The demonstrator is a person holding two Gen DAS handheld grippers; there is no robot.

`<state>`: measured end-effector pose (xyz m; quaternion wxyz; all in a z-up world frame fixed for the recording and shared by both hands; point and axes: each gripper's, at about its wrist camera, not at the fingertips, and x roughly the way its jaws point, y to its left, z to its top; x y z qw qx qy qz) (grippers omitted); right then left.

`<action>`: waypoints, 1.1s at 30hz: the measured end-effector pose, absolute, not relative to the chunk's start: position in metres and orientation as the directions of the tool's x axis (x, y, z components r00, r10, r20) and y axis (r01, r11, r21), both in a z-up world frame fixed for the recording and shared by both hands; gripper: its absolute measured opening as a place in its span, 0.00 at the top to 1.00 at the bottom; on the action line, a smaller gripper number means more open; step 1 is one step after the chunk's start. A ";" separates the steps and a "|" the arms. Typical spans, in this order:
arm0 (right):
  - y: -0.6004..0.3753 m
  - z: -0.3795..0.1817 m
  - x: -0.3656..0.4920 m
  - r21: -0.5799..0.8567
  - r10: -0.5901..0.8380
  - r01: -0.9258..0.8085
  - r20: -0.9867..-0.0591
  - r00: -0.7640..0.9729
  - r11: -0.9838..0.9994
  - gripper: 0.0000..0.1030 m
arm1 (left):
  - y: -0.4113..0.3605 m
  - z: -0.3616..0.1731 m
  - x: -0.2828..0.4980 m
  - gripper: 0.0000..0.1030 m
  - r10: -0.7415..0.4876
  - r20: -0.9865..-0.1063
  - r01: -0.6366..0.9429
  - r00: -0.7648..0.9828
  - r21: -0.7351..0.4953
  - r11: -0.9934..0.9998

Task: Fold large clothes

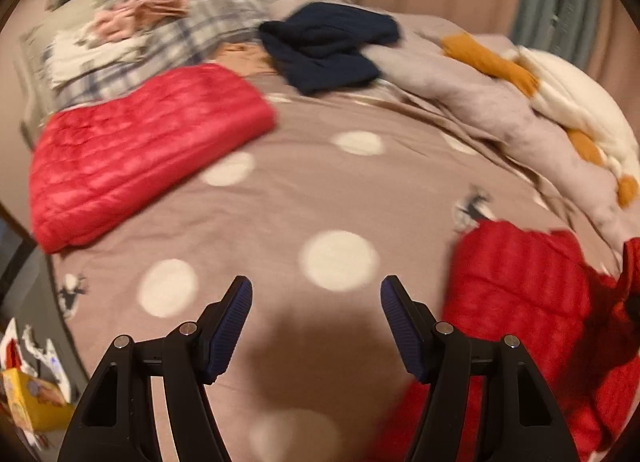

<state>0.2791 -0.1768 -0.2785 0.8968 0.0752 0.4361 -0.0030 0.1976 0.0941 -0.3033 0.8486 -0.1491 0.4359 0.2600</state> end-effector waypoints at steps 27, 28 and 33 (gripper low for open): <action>-0.311 -0.296 0.284 0.083 -0.012 0.126 -0.787 0.617 0.989 0.72 | -0.052 -0.316 0.291 0.81 0.201 -0.759 -0.268 0.620 0.037 0.963; -0.309 -0.300 0.287 0.071 -0.019 0.122 -0.788 0.615 0.990 0.72 | -0.053 -0.319 0.293 0.81 0.201 -0.755 -0.261 0.624 0.042 0.965; -0.313 -0.350 0.306 0.022 -0.055 0.135 -0.839 0.541 0.991 0.70 | -0.049 -0.373 0.312 0.81 0.170 -0.813 -0.253 0.556 0.029 0.967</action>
